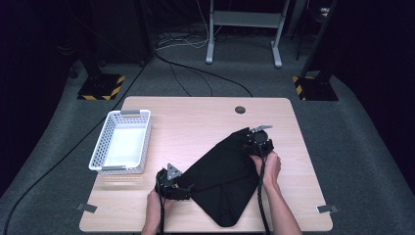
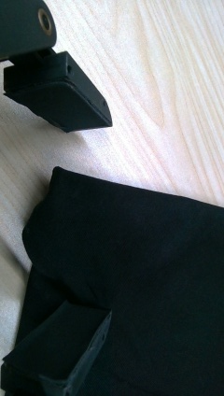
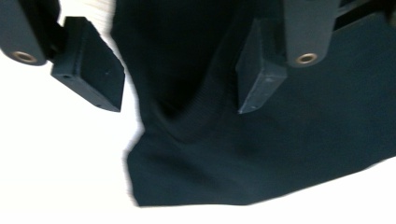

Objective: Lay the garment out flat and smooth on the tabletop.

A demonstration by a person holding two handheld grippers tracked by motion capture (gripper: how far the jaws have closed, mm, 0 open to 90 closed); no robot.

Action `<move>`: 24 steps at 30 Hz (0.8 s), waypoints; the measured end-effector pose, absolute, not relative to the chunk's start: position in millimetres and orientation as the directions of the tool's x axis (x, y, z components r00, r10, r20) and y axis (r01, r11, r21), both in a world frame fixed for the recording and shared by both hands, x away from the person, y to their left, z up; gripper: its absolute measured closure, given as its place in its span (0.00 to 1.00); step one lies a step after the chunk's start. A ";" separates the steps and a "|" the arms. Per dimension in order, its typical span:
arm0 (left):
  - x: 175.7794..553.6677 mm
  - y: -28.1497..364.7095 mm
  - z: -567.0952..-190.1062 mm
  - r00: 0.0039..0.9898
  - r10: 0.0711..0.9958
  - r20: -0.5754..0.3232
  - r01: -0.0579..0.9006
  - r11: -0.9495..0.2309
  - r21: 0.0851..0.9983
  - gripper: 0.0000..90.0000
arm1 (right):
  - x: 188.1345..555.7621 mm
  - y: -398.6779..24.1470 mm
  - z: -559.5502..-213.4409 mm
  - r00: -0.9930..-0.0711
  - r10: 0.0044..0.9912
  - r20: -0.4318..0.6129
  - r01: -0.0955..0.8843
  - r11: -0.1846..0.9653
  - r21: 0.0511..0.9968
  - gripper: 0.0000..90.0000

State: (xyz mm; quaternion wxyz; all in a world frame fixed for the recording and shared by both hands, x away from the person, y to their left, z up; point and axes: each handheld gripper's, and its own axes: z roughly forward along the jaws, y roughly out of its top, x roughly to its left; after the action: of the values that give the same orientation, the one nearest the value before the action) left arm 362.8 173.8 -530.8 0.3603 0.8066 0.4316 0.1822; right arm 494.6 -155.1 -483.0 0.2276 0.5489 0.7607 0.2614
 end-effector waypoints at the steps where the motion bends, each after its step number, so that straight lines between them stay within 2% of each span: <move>1: 362.8 173.8 -530.8 0.561 0.828 -0.017 0.565 -0.368 0.738 0.09 | 495.5 -158.4 -483.0 -0.278 0.959 -0.061 0.717 0.250 0.651 0.34; 3: 362.8 173.8 -530.8 0.561 0.828 -0.019 0.566 -0.366 0.738 0.09 | 495.0 -164.6 -482.3 -0.255 0.965 -0.059 0.715 0.229 0.660 0.32; 8: 362.7 173.8 -530.8 0.561 0.827 -0.017 0.565 -0.368 0.739 0.09 | 480.6 -184.5 -482.2 -0.246 0.968 0.042 0.698 0.147 0.701 0.27; 12: 362.8 173.8 -530.8 0.561 0.827 -0.017 0.565 -0.368 0.738 0.09 | 466.7 -198.4 -493.7 -0.263 0.964 0.042 0.698 0.160 0.698 0.18; 24: 362.6 173.7 -530.7 0.562 0.827 -0.017 0.565 -0.368 0.739 0.09 | 439.0 -217.5 -508.4 -0.306 0.949 0.080 0.657 0.150 0.739 0.10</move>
State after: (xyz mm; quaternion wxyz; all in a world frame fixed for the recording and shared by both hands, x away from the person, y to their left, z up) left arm 362.6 173.7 -530.7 0.3604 0.8069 0.4312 0.1820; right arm 439.0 -217.5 -508.4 0.2087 0.5508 0.7289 0.3489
